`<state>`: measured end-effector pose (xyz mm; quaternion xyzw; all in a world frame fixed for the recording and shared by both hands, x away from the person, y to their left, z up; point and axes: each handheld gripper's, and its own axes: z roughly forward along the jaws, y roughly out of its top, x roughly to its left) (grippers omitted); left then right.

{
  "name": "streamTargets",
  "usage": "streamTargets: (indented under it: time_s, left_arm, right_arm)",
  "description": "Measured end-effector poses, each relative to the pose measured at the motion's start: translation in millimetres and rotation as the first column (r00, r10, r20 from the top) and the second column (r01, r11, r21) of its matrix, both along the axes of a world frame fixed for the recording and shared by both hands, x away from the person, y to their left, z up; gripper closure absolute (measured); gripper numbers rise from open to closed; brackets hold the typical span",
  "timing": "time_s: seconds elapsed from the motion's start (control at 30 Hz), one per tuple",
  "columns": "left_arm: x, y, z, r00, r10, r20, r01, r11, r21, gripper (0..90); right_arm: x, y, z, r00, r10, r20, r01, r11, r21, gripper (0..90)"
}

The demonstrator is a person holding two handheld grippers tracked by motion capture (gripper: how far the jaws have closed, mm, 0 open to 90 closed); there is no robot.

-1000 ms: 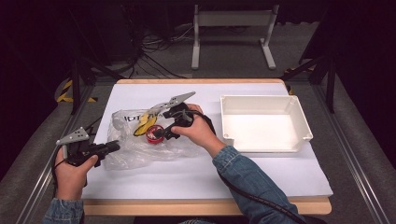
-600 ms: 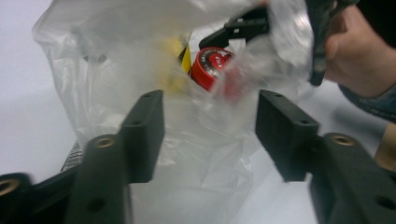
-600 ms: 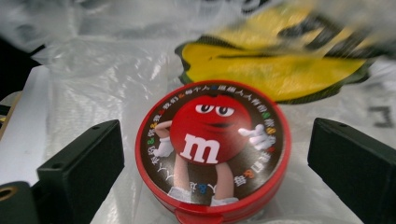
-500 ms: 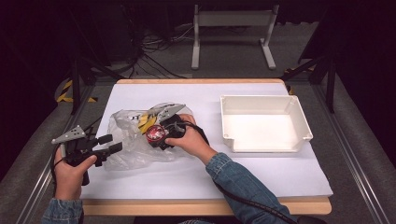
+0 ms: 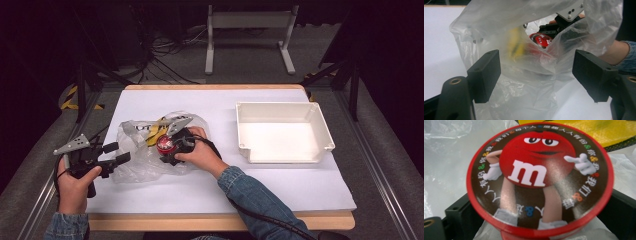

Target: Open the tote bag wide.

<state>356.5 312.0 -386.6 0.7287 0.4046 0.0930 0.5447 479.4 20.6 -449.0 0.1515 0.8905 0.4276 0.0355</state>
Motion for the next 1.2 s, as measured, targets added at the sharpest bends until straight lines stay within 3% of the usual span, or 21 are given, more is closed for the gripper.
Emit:
streamTargets:
  time_s: [0.13,0.23,0.3,0.37,0.47,0.7,0.9,1.1,1.2]
  left_arm:
    - [-0.8,2.9,0.6,0.9999,0.005,0.014,-0.005,1.0000,0.003,17.5]
    - [-3.3,7.1,0.9,0.9981,-0.037,0.049,0.037,0.9993,0.002,4.0]
    - [-4.5,7.6,1.9,0.9984,-0.031,0.048,0.031,0.9995,0.005,5.0]
    - [-5.5,8.2,2.8,0.9981,-0.022,0.057,0.020,0.9990,0.039,4.9]
    - [-7.3,8.7,3.3,0.9975,-0.036,0.060,0.033,0.9984,0.045,3.8]
    - [-9.5,11.0,7.0,0.9972,-0.023,0.071,0.020,0.9988,0.046,4.0]
    - [-10.7,12.7,7.6,0.9979,-0.010,0.064,0.008,0.9997,0.025,3.6]
    - [-12.8,17.9,9.3,0.9952,0.018,0.096,-0.019,0.9998,0.008,3.5]
    - [-12.6,18.2,9.3,0.9955,0.009,0.094,-0.009,0.9999,0.005,3.7]
  right_arm:
    - [-0.7,-0.9,4.7,0.9999,0.001,0.013,-0.001,1.000,0.027,4.9]
    - [-2.4,-0.8,9.0,0.9995,0.005,0.031,-0.006,1.000,0.028,6.1]
    - [-2.3,-1.2,10.9,0.9994,0.002,0.034,-0.003,1.000,0.026,7.0]
    - [-2.4,-1.9,13.9,0.9990,0.006,0.043,-0.007,1.000,0.028,10.7]
    - [-3.7,-2.4,19.2,0.9982,0.030,0.052,-0.031,0.999,0.017,21.5]
    - [-8.1,1.1,29.9,0.9954,0.047,0.084,-0.044,0.998,-0.040,22.2]
    - [-10.9,-2.2,48.3,0.9942,0.055,0.093,-0.054,0.998,-0.014,22.2]
    - [-15.6,-8.4,72.0,0.9921,0.069,0.105,-0.069,0.998,0.001,22.2]
    - [-17.8,-11.3,81.8,0.9913,0.078,0.106,-0.080,0.997,0.015,22.2]
